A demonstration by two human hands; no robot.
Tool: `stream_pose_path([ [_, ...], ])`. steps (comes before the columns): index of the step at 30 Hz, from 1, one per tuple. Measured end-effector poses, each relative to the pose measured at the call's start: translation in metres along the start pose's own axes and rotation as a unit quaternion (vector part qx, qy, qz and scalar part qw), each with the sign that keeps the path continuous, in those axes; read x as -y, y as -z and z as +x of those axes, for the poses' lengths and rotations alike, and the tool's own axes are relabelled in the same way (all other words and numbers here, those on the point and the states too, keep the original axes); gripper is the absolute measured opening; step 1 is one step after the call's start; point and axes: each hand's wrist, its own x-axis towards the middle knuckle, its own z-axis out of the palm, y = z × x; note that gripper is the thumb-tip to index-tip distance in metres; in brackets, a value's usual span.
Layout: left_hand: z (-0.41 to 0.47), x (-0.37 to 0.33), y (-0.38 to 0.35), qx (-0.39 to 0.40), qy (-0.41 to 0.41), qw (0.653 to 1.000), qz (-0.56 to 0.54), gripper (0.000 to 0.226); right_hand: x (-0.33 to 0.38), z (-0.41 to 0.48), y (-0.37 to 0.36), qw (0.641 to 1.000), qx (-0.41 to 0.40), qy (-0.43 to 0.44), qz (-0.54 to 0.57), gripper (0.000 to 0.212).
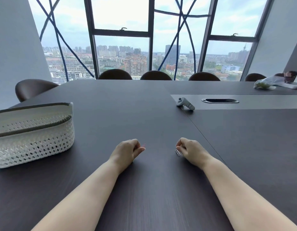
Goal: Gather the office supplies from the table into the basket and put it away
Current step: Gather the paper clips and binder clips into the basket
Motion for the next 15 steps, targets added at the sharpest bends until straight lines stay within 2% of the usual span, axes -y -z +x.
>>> stream_pose_path([
  [5, 0.0000, 0.0005, -0.0002, 0.002, -0.001, 1.000, -0.004, 0.022, -0.0047, 0.0048, 0.0009, 0.997, 0.056, 0.009, -0.050, 0.006],
  [8, 0.0002, -0.0001, 0.0002, 0.004, -0.004, 1.000, -0.002, 0.021, -0.0038, 0.0065, -0.0011, 0.996, 0.057, -0.005, -0.064, 0.006],
  [15, -0.0001, 0.0004, -0.0008, 0.005, -0.008, 1.000, 0.007, 0.022, -0.0082, 0.0028, 0.0018, 0.999, 0.046, 0.013, 0.008, 0.005],
])
